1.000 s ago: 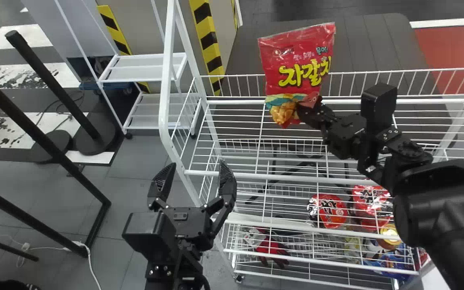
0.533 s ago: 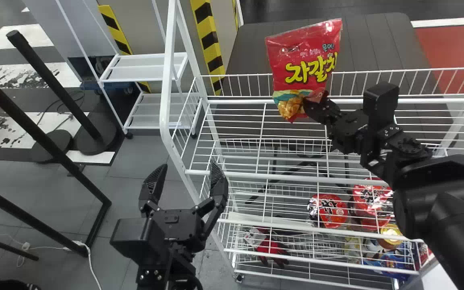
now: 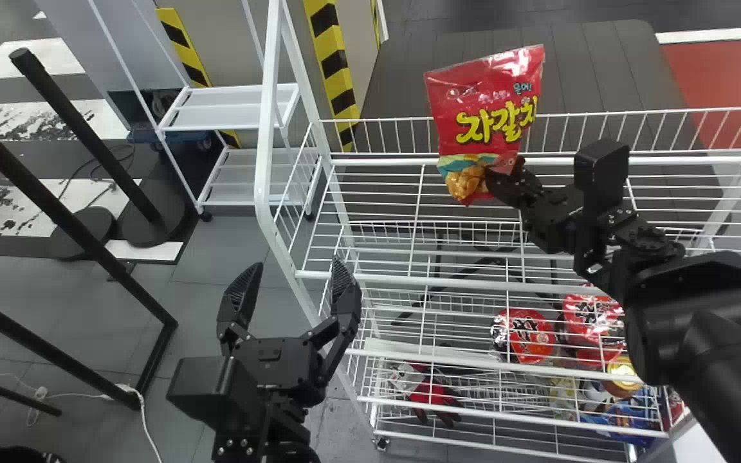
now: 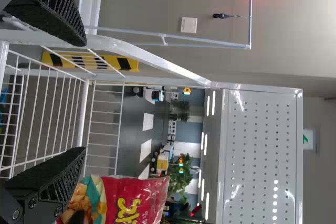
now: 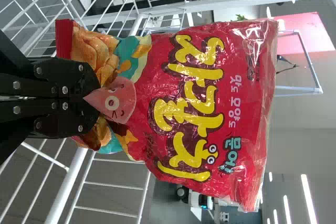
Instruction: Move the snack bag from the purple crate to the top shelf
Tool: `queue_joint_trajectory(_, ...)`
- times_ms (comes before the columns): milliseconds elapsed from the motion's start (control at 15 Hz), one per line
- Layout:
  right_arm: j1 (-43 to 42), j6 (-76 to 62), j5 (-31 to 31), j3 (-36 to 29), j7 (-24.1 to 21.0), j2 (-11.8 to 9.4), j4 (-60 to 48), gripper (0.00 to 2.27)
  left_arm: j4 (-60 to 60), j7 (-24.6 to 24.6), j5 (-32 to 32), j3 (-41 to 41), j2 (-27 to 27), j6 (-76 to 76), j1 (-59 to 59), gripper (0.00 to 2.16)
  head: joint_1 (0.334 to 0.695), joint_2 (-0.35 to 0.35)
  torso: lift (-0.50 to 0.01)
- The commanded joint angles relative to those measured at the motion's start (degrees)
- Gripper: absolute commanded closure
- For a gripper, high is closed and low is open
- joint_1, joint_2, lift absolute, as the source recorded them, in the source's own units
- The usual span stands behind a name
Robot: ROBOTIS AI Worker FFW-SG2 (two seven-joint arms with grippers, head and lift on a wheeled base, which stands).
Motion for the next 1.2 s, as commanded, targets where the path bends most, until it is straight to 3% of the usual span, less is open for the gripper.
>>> queue_joint_trajectory(0,0.0,-1.6,0.4,0.4,-0.7,0.7,1.6,1.22,-0.2,0.2,-0.2,0.2,0.0,-1.5,0.7,0.11,0.695,0.213,0.001)
queue_joint_trajectory(267,0.0,-3.0,0.9,0.5,-1.5,0.7,2.5,1.04,0.0,0.1,-0.3,0.2,0.0,-1.7,0.9,0.11,0.695,0.217,0.001)
queue_joint_trajectory(400,0.1,-3.5,0.9,0.5,-1.6,0.7,2.8,0.80,0.0,0.0,-0.3,0.2,0.0,-1.7,0.8,0.11,0.695,0.215,0.001)
queue_joint_trajectory(533,0.2,-4.2,1.0,0.5,-1.6,0.7,3.0,0.22,0.0,0.0,-0.3,0.1,0.0,-1.7,0.9,0.11,0.695,0.214,0.001)
queue_joint_trajectory(600,0.4,-4.6,1.0,0.5,-1.6,0.7,3.0,0.13,0.0,0.0,-0.3,0.1,0.0,-1.7,0.9,0.11,0.695,0.214,0.001)
queue_joint_trajectory(1133,4.4,-7.4,1.1,0.8,-1.6,0.7,-0.1,0.12,0.3,0.1,-0.7,-0.3,0.0,-1.7,1.0,0.11,0.695,0.220,0.001)
